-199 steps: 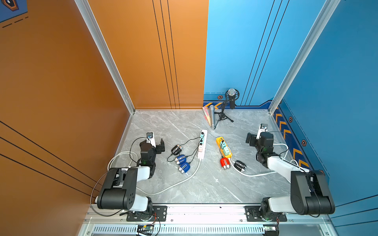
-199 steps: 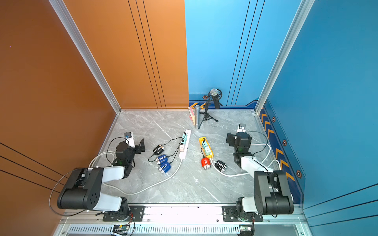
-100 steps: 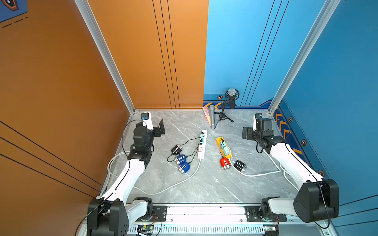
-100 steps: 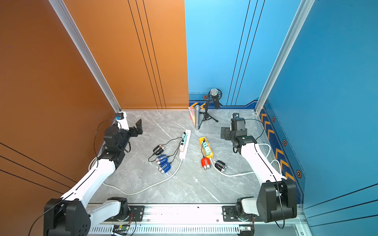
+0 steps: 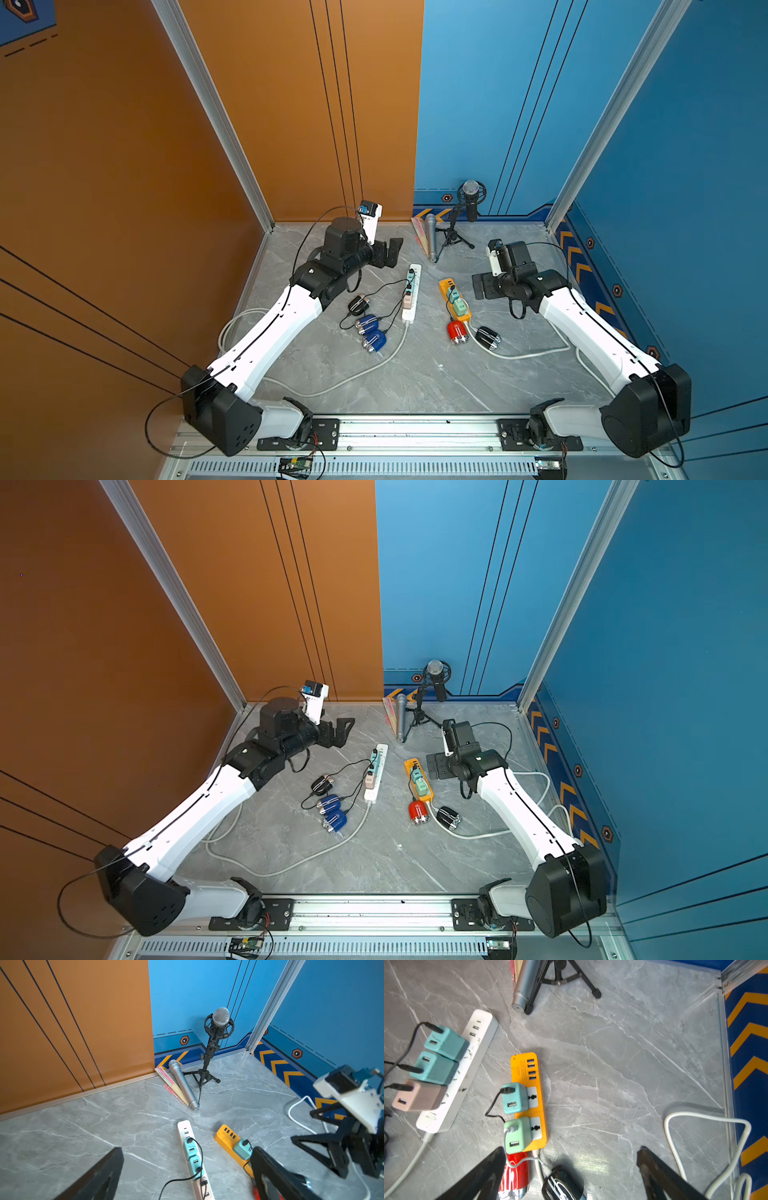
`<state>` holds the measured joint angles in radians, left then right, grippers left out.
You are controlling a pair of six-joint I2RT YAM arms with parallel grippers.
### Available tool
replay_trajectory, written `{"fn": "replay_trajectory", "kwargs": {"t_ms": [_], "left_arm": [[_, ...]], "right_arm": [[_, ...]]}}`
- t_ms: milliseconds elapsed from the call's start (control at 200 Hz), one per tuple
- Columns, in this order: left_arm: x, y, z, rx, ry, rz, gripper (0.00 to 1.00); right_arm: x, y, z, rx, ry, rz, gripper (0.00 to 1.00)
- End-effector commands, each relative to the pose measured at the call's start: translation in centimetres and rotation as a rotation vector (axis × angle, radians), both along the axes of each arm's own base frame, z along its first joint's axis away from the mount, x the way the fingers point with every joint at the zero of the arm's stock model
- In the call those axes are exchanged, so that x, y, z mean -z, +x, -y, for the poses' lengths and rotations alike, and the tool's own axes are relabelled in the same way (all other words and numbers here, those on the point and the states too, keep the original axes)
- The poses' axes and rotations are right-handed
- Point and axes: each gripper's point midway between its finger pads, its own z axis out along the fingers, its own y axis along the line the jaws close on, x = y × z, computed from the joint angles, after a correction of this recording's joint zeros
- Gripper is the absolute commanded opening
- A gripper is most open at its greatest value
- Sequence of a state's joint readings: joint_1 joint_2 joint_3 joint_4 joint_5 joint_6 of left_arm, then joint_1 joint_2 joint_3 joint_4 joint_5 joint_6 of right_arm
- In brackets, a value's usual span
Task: Unplug the electric shaver
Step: Remove the plug from the socket.
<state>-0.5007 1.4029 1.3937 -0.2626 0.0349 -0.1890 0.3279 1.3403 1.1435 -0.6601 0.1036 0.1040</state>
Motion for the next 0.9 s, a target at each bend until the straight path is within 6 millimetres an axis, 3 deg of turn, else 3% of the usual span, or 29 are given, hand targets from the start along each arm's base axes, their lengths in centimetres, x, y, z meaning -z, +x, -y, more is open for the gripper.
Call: {"fn": "replay_trajectory", "kwargs": {"t_ms": [0,205,440,605,896], "left_arm": [[2.6,0.1,2.8,0.028,-0.087,-0.206,0.98],[5.2,1.2,8.7,0.055,-0.097,-0.355,0.98],[9.2,0.8,14.9,0.13,-0.148,-0.509,0.98],[12.0,1.1,17.2,0.106,-0.193,-0.616,0.99],[17.5,3.2,18.5,-0.087,-0.337,-0.843,0.76]], "right_arm": [[-0.2,-1.6,0.4,-0.031,-0.023,-0.046,0.99],[0.2,-2.3,2.5,-0.026,-0.128,-0.085,0.99],[1.1,-3.5,3.2,-0.043,-0.098,-0.115,0.96],[2.6,-4.3,1.8,-0.088,-0.012,-0.163,0.9],[6.0,-5.3,-2.5,-0.135,0.215,-0.196,0.81]]}}
